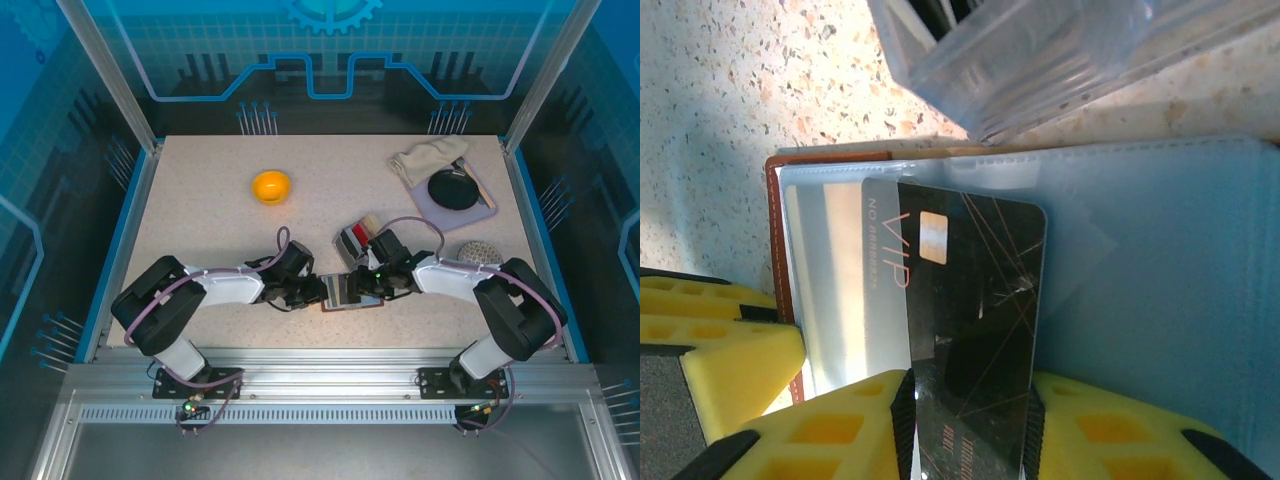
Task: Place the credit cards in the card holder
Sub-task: Insert the credit card into the card slot.
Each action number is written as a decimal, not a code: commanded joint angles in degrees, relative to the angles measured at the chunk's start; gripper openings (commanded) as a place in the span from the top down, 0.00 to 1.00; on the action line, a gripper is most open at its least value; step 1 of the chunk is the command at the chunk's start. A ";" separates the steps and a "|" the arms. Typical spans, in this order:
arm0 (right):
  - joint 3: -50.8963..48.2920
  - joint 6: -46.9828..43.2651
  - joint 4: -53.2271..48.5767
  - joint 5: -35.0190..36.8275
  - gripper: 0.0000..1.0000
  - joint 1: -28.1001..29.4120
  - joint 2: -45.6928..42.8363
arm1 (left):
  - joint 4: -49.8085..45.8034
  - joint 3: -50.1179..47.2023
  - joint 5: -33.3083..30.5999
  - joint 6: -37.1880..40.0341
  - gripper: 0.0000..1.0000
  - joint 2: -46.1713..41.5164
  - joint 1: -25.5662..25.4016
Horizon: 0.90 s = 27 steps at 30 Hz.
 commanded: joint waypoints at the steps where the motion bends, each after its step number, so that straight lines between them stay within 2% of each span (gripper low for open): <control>1: 2.47 -2.32 -2.12 1.93 0.65 -0.20 1.60 | -1.80 0.86 -0.33 0.98 0.77 1.71 -0.33; 3: 2.87 -3.05 -1.94 1.41 0.67 0.03 1.89 | -1.84 1.03 -0.33 1.24 0.78 1.76 -0.31; 7: 4.24 -5.80 -1.47 -2.20 0.78 0.80 2.78 | -1.94 1.12 -0.58 1.47 0.78 1.54 -0.32; 12: 5.61 -8.19 -4.55 -2.26 0.82 2.00 2.47 | -2.32 1.29 -1.11 1.73 0.78 1.46 -0.31; 21: 5.30 -7.54 -0.23 -10.38 0.76 2.60 3.52 | -2.45 1.67 -1.25 2.08 0.78 1.62 -0.31; 24: 5.87 -7.51 -1.09 -9.31 0.74 2.62 4.01 | -2.80 1.93 -1.44 2.28 0.78 1.45 -0.31; 27: 7.36 -7.87 -6.62 -2.85 0.67 2.70 3.63 | -3.63 2.15 -1.77 2.63 0.78 1.20 -0.26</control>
